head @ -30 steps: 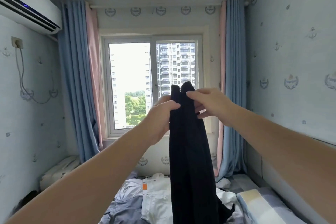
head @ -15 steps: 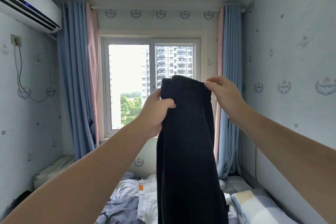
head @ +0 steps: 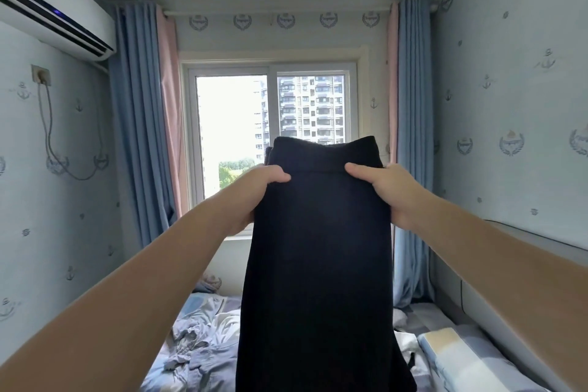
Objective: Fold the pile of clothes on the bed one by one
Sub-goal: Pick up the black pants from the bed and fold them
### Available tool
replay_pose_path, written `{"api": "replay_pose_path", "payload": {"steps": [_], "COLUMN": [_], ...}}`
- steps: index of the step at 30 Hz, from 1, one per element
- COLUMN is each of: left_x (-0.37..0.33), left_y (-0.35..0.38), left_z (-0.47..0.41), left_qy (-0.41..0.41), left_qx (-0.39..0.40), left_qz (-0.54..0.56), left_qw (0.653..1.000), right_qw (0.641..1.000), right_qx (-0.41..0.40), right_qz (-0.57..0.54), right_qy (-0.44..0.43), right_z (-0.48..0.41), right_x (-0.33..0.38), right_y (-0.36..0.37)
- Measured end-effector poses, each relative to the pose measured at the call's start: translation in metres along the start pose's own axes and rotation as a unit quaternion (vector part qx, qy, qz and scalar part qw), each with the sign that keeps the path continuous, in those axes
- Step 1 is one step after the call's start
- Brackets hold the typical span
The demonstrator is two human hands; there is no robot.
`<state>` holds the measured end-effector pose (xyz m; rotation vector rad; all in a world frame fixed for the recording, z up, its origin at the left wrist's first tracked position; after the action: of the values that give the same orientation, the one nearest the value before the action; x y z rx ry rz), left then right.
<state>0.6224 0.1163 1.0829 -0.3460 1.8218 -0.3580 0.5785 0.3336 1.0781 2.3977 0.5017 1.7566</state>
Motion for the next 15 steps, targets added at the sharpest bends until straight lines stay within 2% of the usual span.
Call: {"api": "replay_pose_path", "payload": {"steps": [2, 5, 7, 13, 15], "left_x": [0.015, 0.040, 0.063, 0.151, 0.199], "left_y": [-0.002, -0.022, -0.027, -0.031, -0.030], "left_z": [-0.005, -0.026, -0.043, -0.113, -0.155], "left_qy": [-0.001, 0.020, 0.015, 0.003, -0.009], "left_qx": [0.020, -0.046, -0.059, -0.056, -0.051], "left_qz": [0.007, -0.016, -0.018, -0.005, -0.006], "left_qw": [1.000, 0.999, 0.998, 0.998, 0.999], "right_qw": [1.000, 0.999, 0.999, 0.993, 0.989], "right_qx": [0.005, 0.024, 0.035, 0.057, 0.060], "right_qz": [0.008, 0.020, 0.030, 0.071, 0.093], "right_qy": [0.002, 0.013, 0.024, 0.078, 0.094], "right_z": [-0.010, -0.031, -0.050, -0.129, -0.172], "right_x": [-0.013, -0.037, -0.056, -0.140, -0.185], "right_y": [0.007, 0.018, 0.023, 0.019, 0.016]}}
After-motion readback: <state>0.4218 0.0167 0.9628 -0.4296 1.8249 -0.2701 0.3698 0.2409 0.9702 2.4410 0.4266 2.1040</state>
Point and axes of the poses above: each hand's wrist, its own z-axis away from the middle knuckle, its own y-axis out of the palm, x = y × z, the point moved 10 cm from there along -z, towards the middle knuckle, and after that the axes turned 15 degrees about -z, right-handed, at the moved point
